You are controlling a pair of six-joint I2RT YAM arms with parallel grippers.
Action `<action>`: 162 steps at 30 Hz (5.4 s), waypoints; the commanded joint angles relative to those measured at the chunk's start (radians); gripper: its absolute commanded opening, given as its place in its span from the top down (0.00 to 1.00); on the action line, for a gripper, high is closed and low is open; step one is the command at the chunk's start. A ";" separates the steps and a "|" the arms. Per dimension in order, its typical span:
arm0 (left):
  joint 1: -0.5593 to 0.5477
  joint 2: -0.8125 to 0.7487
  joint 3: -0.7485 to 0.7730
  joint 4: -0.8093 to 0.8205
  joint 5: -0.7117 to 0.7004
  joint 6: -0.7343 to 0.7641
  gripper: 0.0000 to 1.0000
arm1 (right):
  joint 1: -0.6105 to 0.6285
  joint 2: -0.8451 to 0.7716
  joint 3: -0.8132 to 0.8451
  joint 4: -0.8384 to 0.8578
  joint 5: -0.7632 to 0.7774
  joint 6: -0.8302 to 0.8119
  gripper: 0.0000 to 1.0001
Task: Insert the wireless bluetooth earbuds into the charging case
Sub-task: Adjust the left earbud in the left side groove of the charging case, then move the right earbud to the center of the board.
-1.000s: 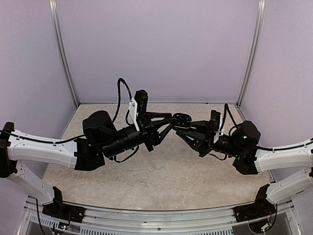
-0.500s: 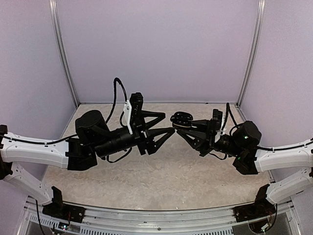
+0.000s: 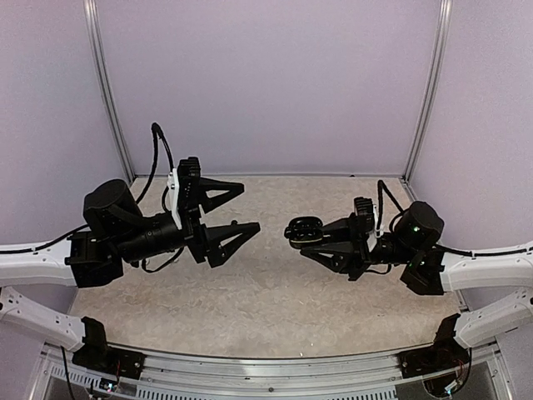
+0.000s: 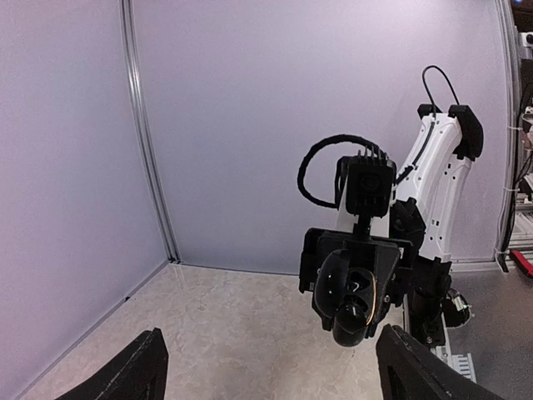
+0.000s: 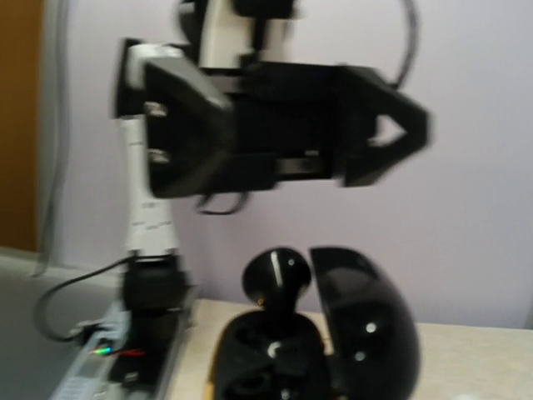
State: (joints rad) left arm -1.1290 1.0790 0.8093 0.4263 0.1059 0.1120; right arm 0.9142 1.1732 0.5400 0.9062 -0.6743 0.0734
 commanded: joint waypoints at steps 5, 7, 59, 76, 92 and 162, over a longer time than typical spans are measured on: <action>0.005 0.019 0.041 -0.145 0.127 0.063 0.14 | -0.003 -0.010 0.056 -0.068 -0.185 0.049 1.00; 0.002 0.040 0.045 -0.137 0.121 0.055 0.15 | -0.003 -0.003 0.068 -0.076 -0.199 0.054 1.00; -0.011 0.179 0.090 -0.001 0.154 0.016 0.25 | 0.006 0.071 0.108 -0.098 -0.254 0.062 1.00; -0.002 0.205 0.100 -0.026 0.053 -0.043 0.21 | 0.014 0.060 0.106 -0.107 -0.199 0.034 1.00; -0.010 0.171 0.040 0.003 0.081 -0.054 0.01 | 0.012 0.023 0.079 -0.067 -0.030 0.033 1.00; 0.614 1.266 1.018 -0.935 -0.112 -0.282 0.58 | -0.130 -0.087 -0.041 -0.181 0.092 0.124 1.00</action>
State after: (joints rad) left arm -0.5209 2.3100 1.7786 -0.4984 -0.0078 -0.1852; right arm 0.7940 1.0828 0.4858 0.7006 -0.5686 0.1825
